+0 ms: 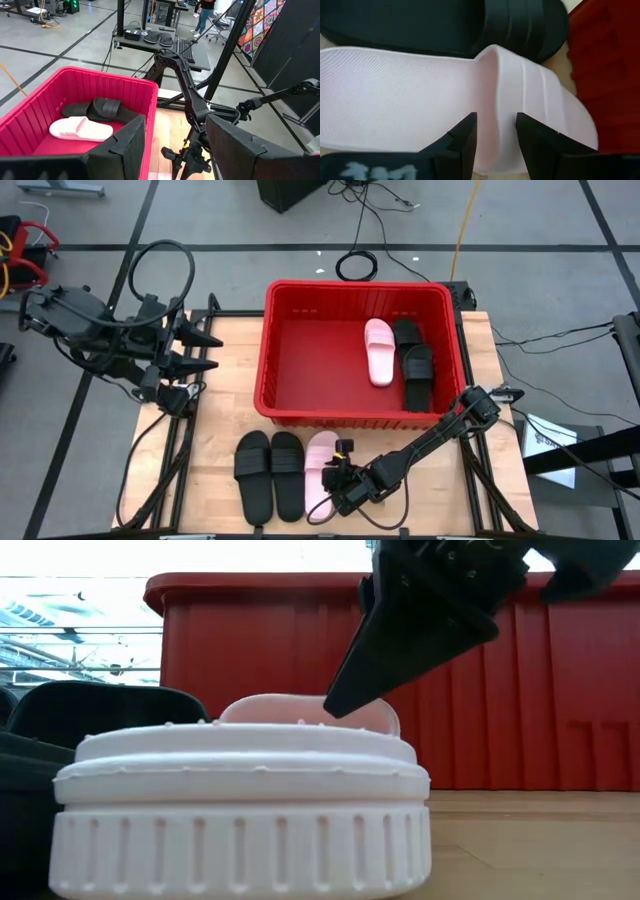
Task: Pick and place slides into bin
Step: Put the pink slipper into the red bin
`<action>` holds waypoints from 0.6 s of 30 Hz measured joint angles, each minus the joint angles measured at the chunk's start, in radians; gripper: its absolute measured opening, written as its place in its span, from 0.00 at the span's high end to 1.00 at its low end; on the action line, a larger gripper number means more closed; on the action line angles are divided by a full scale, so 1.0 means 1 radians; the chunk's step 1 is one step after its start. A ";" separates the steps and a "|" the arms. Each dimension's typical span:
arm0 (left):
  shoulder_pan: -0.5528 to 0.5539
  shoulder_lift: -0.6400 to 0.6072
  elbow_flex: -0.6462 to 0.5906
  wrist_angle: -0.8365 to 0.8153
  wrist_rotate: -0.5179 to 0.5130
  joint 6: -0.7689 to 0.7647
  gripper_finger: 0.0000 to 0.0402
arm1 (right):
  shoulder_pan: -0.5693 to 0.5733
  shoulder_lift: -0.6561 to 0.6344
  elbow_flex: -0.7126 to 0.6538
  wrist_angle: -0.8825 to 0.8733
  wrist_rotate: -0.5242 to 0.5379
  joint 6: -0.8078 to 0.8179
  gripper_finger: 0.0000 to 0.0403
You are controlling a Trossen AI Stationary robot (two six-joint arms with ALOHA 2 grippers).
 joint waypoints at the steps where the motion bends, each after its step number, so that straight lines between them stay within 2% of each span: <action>1: 0.000 0.000 0.000 -0.001 0.000 0.000 0.49 | -0.003 0.000 0.000 -0.001 0.009 0.000 0.68; 12: 0.000 0.000 0.000 -0.003 0.000 -0.001 0.49 | -0.034 0.000 0.000 -0.042 0.047 -0.002 0.69; 15: 0.000 0.000 0.000 -0.003 0.000 -0.001 0.49 | -0.038 0.000 0.000 -0.043 0.045 -0.001 0.74; 18: 0.000 0.000 0.000 -0.003 0.000 -0.001 0.49 | -0.040 0.000 0.000 -0.040 0.026 0.007 0.83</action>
